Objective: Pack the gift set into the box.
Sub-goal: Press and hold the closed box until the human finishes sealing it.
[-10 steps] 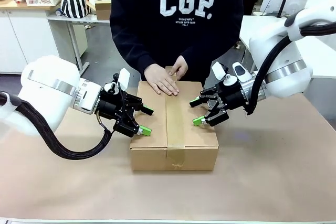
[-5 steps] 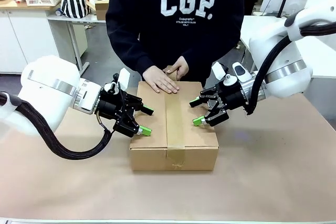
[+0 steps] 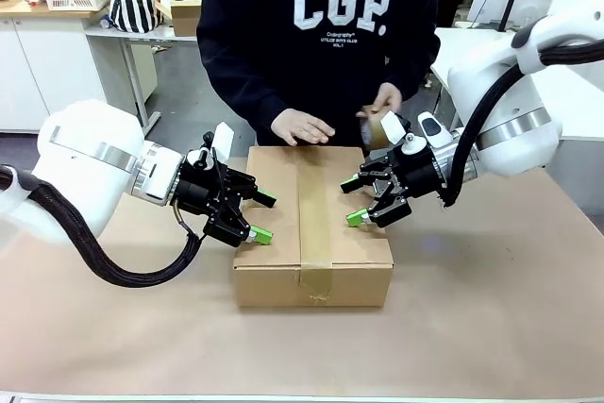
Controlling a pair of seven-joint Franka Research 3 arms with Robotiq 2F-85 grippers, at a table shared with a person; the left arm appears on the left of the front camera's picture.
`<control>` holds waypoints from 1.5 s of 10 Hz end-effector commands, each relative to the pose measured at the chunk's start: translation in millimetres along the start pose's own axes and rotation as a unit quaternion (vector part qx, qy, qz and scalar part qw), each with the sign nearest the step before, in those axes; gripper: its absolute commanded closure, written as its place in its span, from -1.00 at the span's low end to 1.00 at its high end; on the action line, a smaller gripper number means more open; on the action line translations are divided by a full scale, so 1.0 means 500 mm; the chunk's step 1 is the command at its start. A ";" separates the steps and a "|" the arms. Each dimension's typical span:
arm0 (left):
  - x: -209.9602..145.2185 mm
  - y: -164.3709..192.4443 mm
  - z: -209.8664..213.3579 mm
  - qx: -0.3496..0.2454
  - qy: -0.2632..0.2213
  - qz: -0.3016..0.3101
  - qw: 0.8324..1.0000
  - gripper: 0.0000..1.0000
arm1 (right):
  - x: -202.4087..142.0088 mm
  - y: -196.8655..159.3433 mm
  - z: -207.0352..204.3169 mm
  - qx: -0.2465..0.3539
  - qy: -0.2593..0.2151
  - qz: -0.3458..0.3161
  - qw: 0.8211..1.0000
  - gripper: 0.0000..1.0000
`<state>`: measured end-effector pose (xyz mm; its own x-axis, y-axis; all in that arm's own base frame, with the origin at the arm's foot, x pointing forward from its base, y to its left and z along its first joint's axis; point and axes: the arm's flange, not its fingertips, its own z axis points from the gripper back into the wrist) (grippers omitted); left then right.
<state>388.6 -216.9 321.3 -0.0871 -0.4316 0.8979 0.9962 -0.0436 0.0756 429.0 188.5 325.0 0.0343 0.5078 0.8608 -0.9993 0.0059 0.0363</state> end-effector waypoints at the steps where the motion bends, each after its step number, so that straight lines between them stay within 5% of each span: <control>1: -0.002 -0.002 0.000 -0.001 -0.002 -0.003 1.000 -1.00 | -0.003 0.004 -0.004 -0.001 0.004 0.000 1.000 -1.00; 11: 0.000 0.000 0.000 0.000 0.000 0.000 1.000 -1.00 | 0.000 0.000 0.000 0.000 0.000 0.000 1.000 -1.00; 15: 0.070 -0.047 0.051 -0.048 -0.033 0.013 0.998 -1.00 | 0.081 0.052 0.031 0.012 0.016 -0.036 0.999 -1.00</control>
<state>368.9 -221.2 355.6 -0.0689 -0.3927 0.9171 0.9935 -0.1105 0.0274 410.9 199.9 363.9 0.0838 0.5273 0.8456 -0.9961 0.0222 0.0849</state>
